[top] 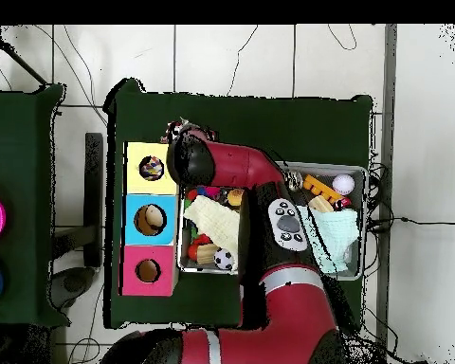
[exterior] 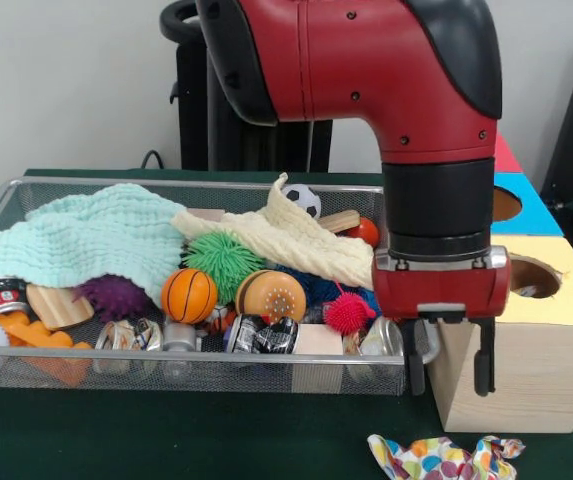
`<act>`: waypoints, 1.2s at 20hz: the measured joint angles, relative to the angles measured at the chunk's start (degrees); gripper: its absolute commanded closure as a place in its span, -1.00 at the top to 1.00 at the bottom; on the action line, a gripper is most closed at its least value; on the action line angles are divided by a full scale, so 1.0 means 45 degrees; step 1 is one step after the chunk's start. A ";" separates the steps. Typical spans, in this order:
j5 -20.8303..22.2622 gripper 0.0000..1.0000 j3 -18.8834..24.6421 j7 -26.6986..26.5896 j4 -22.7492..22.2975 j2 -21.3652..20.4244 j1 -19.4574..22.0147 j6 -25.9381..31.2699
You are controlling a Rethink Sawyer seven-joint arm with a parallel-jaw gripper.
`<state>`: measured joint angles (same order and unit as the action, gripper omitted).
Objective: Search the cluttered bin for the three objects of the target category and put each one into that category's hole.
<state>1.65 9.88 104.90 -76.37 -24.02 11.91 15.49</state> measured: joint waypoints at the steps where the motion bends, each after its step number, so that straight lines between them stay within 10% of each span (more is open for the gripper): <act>1: 0.0005 1.00 0.0007 0.0000 0.0000 0.0025 0.0020 0.0003; 24: 0.0225 1.00 0.0711 0.0000 0.0719 0.1266 0.0480 0.0000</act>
<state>2.66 13.08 104.90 -73.14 -18.32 14.07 15.49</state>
